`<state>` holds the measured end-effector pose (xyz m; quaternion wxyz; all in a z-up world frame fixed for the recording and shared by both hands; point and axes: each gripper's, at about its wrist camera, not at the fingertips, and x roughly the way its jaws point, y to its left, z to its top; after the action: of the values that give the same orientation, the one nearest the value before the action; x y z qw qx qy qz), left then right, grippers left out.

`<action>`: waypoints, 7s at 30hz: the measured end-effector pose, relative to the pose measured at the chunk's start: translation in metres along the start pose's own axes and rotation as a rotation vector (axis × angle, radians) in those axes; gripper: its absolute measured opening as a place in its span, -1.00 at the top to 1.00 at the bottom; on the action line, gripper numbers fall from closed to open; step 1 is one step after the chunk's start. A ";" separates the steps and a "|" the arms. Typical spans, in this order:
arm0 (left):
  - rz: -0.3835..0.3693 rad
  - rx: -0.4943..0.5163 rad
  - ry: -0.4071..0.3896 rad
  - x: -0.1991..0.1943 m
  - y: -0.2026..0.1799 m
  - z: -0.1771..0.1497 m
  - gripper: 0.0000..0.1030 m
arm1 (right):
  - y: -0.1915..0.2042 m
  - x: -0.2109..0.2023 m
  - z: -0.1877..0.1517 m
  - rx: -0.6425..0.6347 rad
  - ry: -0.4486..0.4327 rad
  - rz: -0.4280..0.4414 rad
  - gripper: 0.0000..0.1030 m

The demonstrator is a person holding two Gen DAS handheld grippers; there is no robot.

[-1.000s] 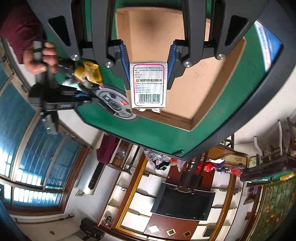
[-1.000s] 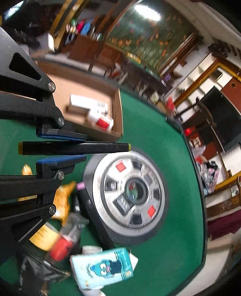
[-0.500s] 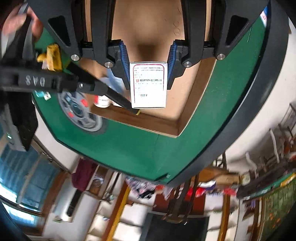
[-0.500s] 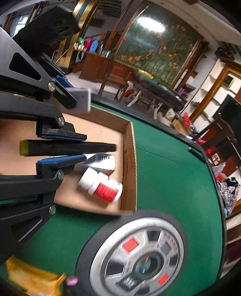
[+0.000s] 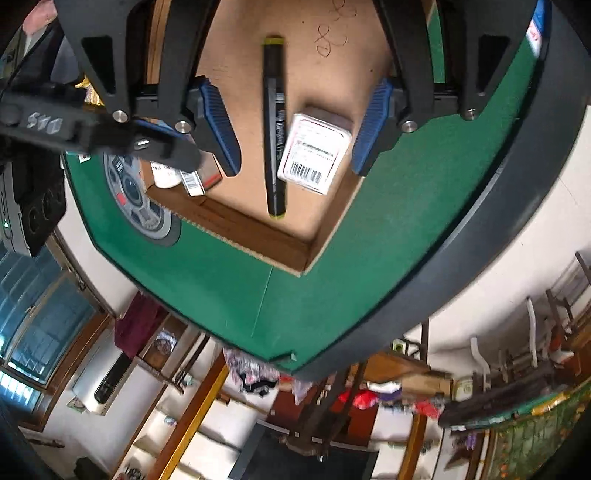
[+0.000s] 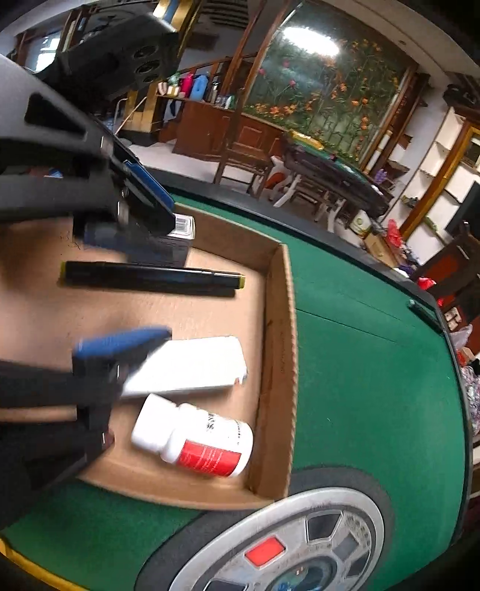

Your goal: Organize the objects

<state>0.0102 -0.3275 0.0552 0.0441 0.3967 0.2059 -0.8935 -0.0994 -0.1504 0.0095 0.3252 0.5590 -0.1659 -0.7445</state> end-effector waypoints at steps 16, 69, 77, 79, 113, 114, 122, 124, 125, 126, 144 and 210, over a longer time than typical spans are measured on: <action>0.028 0.158 -0.018 -0.016 -0.061 -0.065 -0.60 | -0.038 -0.156 -0.049 -0.054 -0.287 -0.104 -0.82; -0.154 0.415 0.034 -0.011 -0.244 -0.132 0.17 | -0.251 -0.272 -0.088 0.155 -0.563 -0.367 -1.00; -0.175 0.350 -0.023 -0.060 -0.190 -0.136 0.17 | -0.238 -0.242 -0.095 -0.044 -0.286 -0.298 -1.00; -0.179 0.327 -0.022 -0.061 -0.178 -0.137 0.17 | -0.231 -0.233 -0.100 -0.104 -0.223 -0.309 -1.00; -0.056 0.068 -0.097 -0.112 -0.041 -0.135 0.16 | -0.121 -0.247 -0.131 -0.233 -0.261 -0.264 0.14; -0.046 0.062 -0.094 -0.112 -0.037 -0.135 0.16 | -0.112 -0.241 -0.130 -0.245 -0.257 -0.249 0.14; 0.000 0.100 -0.046 -0.099 -0.031 -0.125 0.16 | -0.051 -0.187 -0.128 -0.277 -0.159 -0.083 0.13; 0.024 0.144 -0.026 -0.091 -0.037 -0.117 0.16 | -0.039 -0.171 -0.125 -0.275 -0.131 -0.054 0.13; 0.028 0.165 -0.017 -0.086 -0.040 -0.112 0.16 | -0.033 -0.163 -0.123 -0.272 -0.117 -0.041 0.13; 0.028 0.182 -0.009 -0.080 -0.043 -0.108 0.16 | -0.027 -0.152 -0.121 -0.263 -0.100 -0.022 0.13; 0.027 0.090 0.135 -0.009 -0.027 -0.074 0.13 | 0.003 -0.033 -0.089 -0.074 0.040 0.004 0.10; -0.096 0.415 0.112 0.024 -0.277 -0.164 -0.62 | -0.283 -0.295 -0.131 0.388 -0.580 -0.561 -1.00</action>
<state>0.0406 -0.0069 0.0315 -0.0927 0.4361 0.0384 -0.8943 -0.0125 0.2698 0.0081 -0.0604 0.4010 -0.2288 -0.8850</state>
